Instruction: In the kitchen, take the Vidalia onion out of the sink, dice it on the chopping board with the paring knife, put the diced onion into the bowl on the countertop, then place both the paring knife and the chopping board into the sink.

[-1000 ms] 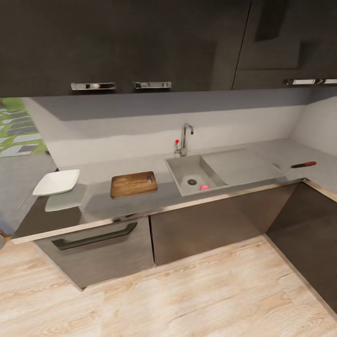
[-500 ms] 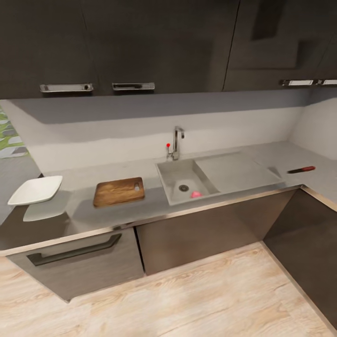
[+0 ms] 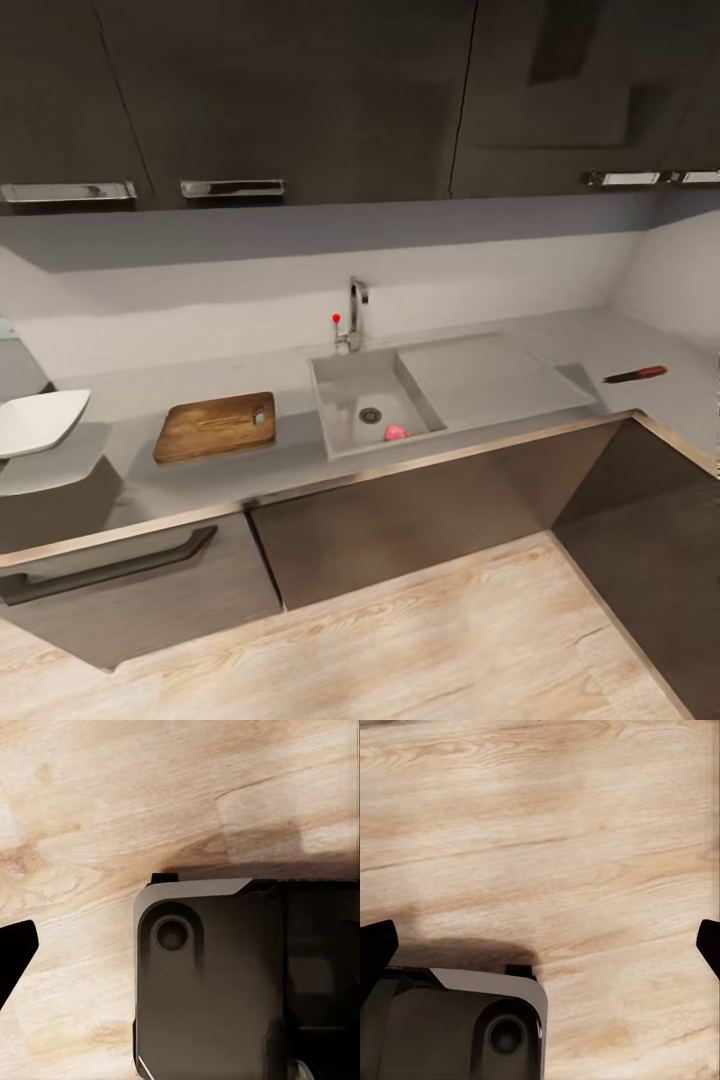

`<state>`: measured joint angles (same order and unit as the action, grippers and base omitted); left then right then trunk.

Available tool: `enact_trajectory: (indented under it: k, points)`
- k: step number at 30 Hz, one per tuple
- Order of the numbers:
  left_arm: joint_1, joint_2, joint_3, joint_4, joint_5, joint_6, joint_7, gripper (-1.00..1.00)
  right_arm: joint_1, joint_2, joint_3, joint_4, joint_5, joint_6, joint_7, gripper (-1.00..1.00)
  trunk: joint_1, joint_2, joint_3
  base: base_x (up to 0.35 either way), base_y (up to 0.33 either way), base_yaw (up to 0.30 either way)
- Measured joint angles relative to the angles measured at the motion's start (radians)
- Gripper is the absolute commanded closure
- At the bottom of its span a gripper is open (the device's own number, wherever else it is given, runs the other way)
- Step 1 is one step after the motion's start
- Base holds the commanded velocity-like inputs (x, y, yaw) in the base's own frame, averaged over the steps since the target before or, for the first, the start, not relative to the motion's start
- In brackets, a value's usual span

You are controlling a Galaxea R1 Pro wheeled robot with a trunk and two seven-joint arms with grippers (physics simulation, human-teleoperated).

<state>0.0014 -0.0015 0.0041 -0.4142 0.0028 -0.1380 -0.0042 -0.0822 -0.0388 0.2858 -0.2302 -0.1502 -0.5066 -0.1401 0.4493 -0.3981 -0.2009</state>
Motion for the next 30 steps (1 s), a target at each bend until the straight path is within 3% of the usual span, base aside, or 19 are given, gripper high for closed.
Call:
enact_trajectory:
  k: [30]
  points:
    - [0.000, -0.001, -0.002, 0.007, 0.000, 0.000, 0.000, -1.00, 0.000, 0.000, 0.000, 0.000, 0.000, 0.000, 0.001, -1.00, 0.000, 0.000, 0.000, 0.005, -0.016, 0.000]
